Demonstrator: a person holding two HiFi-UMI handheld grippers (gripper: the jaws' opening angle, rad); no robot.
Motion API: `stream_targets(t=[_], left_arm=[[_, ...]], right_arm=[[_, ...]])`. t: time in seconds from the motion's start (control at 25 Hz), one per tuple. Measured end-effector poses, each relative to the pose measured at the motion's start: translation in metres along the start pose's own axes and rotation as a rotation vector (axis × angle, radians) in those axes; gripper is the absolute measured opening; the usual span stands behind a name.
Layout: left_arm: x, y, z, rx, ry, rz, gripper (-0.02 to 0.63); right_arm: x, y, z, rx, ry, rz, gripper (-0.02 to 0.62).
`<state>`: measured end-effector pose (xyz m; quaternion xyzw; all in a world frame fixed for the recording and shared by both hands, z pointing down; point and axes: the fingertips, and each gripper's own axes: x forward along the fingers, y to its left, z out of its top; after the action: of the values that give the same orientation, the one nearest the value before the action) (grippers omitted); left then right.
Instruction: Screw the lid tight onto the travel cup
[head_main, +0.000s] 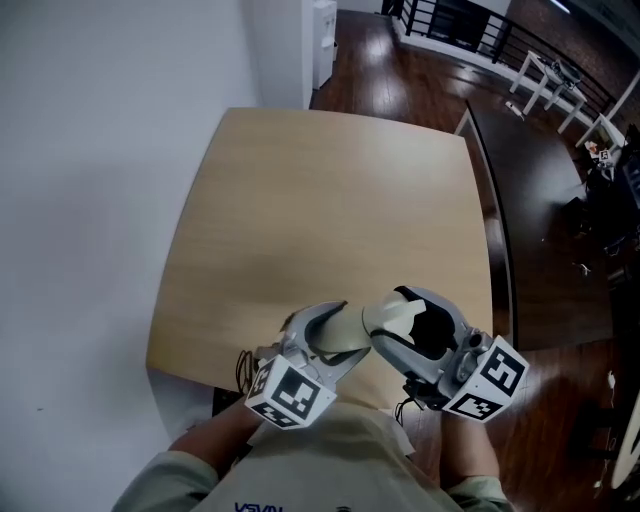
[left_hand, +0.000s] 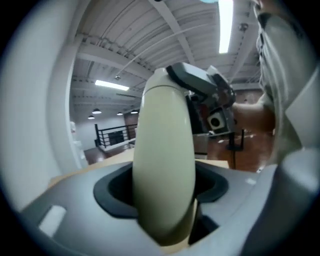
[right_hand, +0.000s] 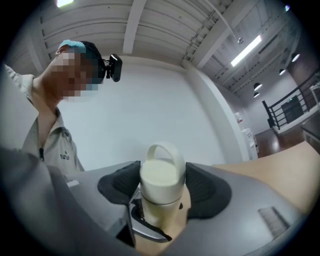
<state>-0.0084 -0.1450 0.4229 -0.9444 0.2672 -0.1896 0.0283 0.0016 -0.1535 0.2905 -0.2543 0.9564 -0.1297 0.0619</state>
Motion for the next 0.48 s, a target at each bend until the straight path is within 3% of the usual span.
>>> stream_targets(t=[0.12,0.24,0.36,0.48], left_arm=[[0.003,0.019,0.000,0.084,0.042,0.199,0.313],[0.007,0.031,-0.005,0.140,0.079,0.346,0.313],[0.011,0.034,-0.020,0.151,0.120,0.422,0.313],[0.015,0.033,-0.033,0.133,0.153,0.418,0.313]], right_arm=[[0.001,-0.013,0.003,0.050,-0.066,-0.094,0.282],[0.001,-0.025,-0.001,0.122,-0.124,-0.205,0.282],[0.002,-0.037,-0.015,0.202,-0.156,-0.336,0.282],[0.002,-0.046,-0.027,0.262,-0.165,-0.436,0.282]])
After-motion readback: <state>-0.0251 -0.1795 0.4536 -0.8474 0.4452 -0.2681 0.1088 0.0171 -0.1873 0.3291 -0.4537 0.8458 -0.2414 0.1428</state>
